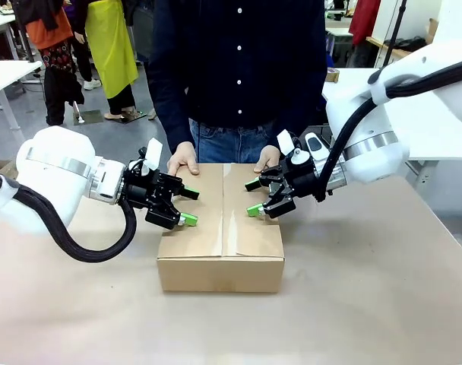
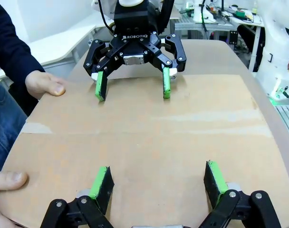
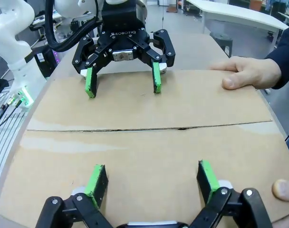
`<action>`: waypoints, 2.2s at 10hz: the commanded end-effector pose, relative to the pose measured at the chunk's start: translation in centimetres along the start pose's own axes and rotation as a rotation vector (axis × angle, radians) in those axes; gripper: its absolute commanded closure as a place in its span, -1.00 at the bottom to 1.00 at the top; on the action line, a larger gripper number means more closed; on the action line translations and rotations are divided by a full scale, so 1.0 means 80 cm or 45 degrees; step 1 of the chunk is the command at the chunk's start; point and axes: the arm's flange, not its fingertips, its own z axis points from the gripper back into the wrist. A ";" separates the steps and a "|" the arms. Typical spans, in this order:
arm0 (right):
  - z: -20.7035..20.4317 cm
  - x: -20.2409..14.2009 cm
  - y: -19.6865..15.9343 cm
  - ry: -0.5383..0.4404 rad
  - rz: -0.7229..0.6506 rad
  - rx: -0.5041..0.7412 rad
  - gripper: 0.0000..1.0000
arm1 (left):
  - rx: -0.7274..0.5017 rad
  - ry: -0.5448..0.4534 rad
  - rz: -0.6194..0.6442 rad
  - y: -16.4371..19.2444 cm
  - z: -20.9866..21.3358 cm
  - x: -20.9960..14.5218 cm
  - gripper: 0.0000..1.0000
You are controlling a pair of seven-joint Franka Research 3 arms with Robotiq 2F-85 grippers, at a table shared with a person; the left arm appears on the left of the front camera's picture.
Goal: Pack the gift set into the box.
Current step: Press and hold the closed box until the human finishes sealing it.
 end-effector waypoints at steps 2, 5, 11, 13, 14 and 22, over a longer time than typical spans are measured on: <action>-0.001 -0.002 0.000 0.006 -0.003 -0.002 -1.00 | -0.009 -0.006 -0.003 -0.001 -0.001 -0.003 -1.00; -0.001 -0.002 0.000 0.006 -0.003 -0.002 -1.00 | -0.009 -0.006 -0.003 -0.001 -0.001 -0.003 -1.00; -0.001 -0.002 0.000 0.006 -0.003 -0.002 -1.00 | -0.009 -0.006 -0.003 -0.001 -0.001 -0.003 -1.00; -0.001 -0.002 0.000 0.006 -0.003 -0.002 -1.00 | -0.009 -0.006 -0.003 -0.001 -0.001 -0.003 -1.00; -0.001 -0.002 0.000 0.006 -0.003 -0.002 -1.00 | -0.009 -0.006 -0.003 -0.001 -0.001 -0.003 -1.00; -0.001 -0.002 0.000 0.006 -0.003 -0.002 -1.00 | -0.009 -0.006 -0.003 -0.001 -0.001 -0.003 -1.00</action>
